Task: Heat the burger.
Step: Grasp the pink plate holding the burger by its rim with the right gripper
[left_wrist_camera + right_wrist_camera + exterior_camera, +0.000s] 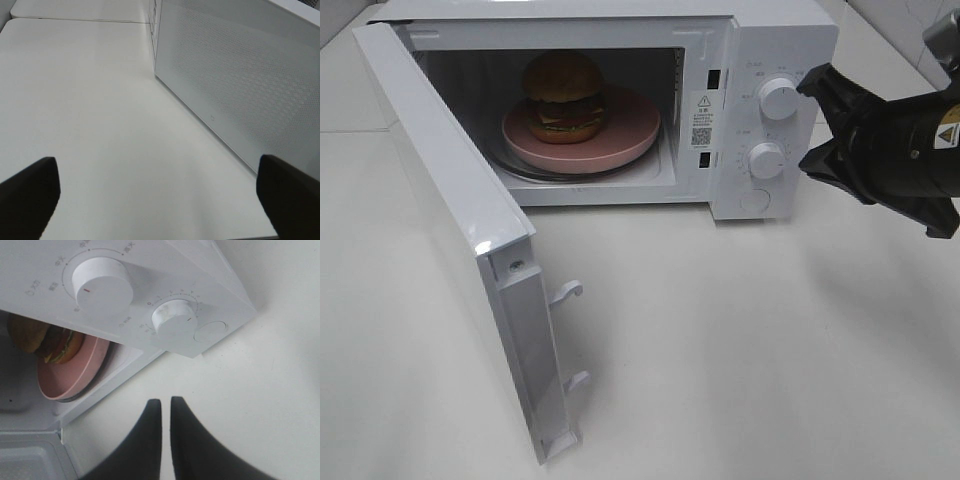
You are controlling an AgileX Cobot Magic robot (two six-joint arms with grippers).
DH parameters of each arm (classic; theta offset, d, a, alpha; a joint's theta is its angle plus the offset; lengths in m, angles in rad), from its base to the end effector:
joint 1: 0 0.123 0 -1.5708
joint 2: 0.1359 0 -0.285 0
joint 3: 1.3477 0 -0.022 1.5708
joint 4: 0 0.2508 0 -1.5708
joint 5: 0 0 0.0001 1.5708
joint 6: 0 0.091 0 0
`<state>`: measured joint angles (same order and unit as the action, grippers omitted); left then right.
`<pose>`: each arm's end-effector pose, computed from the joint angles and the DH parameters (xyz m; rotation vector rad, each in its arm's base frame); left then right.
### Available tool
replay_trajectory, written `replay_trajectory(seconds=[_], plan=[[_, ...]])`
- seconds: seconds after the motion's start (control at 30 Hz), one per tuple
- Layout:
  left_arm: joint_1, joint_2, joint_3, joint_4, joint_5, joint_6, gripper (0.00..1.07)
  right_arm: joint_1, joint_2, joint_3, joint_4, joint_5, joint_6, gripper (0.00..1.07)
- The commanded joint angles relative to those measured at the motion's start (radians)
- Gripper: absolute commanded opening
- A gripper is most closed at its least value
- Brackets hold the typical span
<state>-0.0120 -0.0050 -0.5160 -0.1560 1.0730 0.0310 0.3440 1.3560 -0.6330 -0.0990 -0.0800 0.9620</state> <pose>-0.0087 -0.0123 0.2815 0.0539 2.0295 -0.1743 0.2536 0.0916 0.2278 0.5635 2.1403 0.7055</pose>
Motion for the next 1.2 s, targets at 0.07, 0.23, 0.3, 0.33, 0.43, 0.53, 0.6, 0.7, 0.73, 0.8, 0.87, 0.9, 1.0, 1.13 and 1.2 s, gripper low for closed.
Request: replay_trajectory(seconds=[0.07,0.23,0.3,0.33,0.43,0.53,0.6,0.7,0.73,0.8,0.87,0.9,1.0,1.13,1.2], plan=[[0.002,-0.014,0.0,0.003,-0.005,0.001,1.0,-0.004,-0.043,0.0,-0.003,0.068,-0.096,0.02],[0.002,-0.014,0.0,0.003,-0.005,0.001,1.0,-0.004,-0.093,0.0,-0.002,0.15,-0.233,0.02],[0.002,-0.014,0.0,0.003,-0.005,0.001,1.0,-0.004,-0.114,0.0,-0.002,0.191,-0.278,0.02],[0.002,-0.014,0.0,0.003,-0.005,0.001,1.0,-0.004,-0.124,0.0,-0.002,0.211,-0.302,0.02],[0.002,-0.014,0.0,0.003,-0.005,0.001,1.0,-0.004,-0.139,-0.006,-0.001,0.266,-0.373,0.02],[0.002,-0.014,0.0,0.003,-0.005,0.001,1.0,-0.004,-0.145,-0.03,0.025,0.366,-0.498,0.03],[0.002,-0.014,0.0,0.003,-0.005,0.001,1.0,-0.004,-0.145,-0.049,0.042,0.426,-0.578,0.04],[0.002,-0.014,0.0,0.003,-0.005,0.001,1.0,-0.004,-0.145,-0.08,0.052,0.515,-0.668,0.04],[0.002,-0.014,0.0,0.003,-0.005,0.001,1.0,-0.004,-0.145,-0.08,0.052,0.515,-0.668,0.04],[0.002,-0.014,0.0,0.003,-0.005,0.001,1.0,-0.004,-0.145,-0.112,0.052,0.578,-0.714,0.04],[0.002,-0.014,0.0,0.003,-0.005,0.001,1.0,-0.004,-0.145,-0.134,0.052,0.622,-0.747,0.04],[0.002,-0.014,0.0,0.003,-0.005,0.001,1.0,-0.004,-0.145,-0.134,0.052,0.622,-0.747,0.04],[0.002,-0.014,0.0,0.003,-0.005,0.001,1.0,-0.004,-0.145,-0.162,0.05,0.671,-0.857,0.04],[0.002,-0.014,0.0,0.003,-0.005,0.001,1.0,-0.004,-0.145,-0.183,0.049,0.691,-1.119,0.05],[0.002,-0.014,0.0,0.003,-0.005,0.001,1.0,-0.004,-0.145,-0.183,0.049,0.689,-1.187,0.05]])
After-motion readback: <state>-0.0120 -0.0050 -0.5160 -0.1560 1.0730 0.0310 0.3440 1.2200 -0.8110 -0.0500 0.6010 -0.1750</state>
